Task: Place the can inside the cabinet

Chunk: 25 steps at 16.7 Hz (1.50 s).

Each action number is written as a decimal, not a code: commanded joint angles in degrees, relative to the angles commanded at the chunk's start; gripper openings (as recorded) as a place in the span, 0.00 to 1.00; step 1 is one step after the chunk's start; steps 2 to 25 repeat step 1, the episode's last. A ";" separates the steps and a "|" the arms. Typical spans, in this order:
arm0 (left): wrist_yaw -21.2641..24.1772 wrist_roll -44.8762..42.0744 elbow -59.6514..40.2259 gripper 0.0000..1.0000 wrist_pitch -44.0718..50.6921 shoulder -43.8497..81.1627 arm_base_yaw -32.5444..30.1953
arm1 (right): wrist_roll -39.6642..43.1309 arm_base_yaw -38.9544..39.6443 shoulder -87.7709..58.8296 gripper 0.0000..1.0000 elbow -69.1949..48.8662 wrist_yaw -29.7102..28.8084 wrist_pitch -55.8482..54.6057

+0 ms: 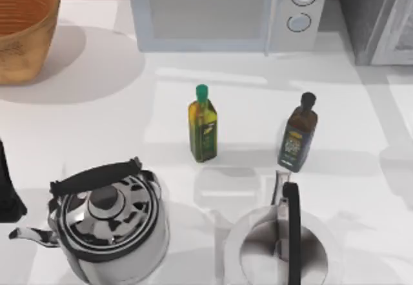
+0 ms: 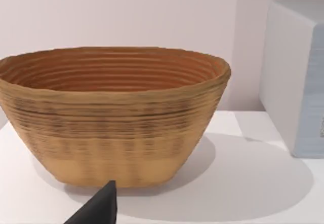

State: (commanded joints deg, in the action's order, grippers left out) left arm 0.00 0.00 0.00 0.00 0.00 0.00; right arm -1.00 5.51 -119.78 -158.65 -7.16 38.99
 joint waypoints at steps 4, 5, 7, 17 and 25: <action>0.00 0.00 0.00 1.00 0.00 0.00 0.00 | 0.00 0.00 0.00 1.00 0.00 0.00 0.00; 0.00 0.00 0.00 1.00 0.00 0.00 0.00 | 0.00 0.00 0.00 1.00 0.00 0.00 0.00; 0.00 0.00 0.00 1.00 0.00 0.00 0.00 | 0.00 0.00 0.00 1.00 0.00 0.00 0.00; 0.00 0.00 0.00 1.00 0.00 0.00 0.00 | 0.00 0.00 0.00 1.00 0.00 0.00 0.00; 0.00 0.00 0.00 1.00 0.00 0.00 0.00 | 0.00 0.00 0.00 1.00 0.00 0.00 0.00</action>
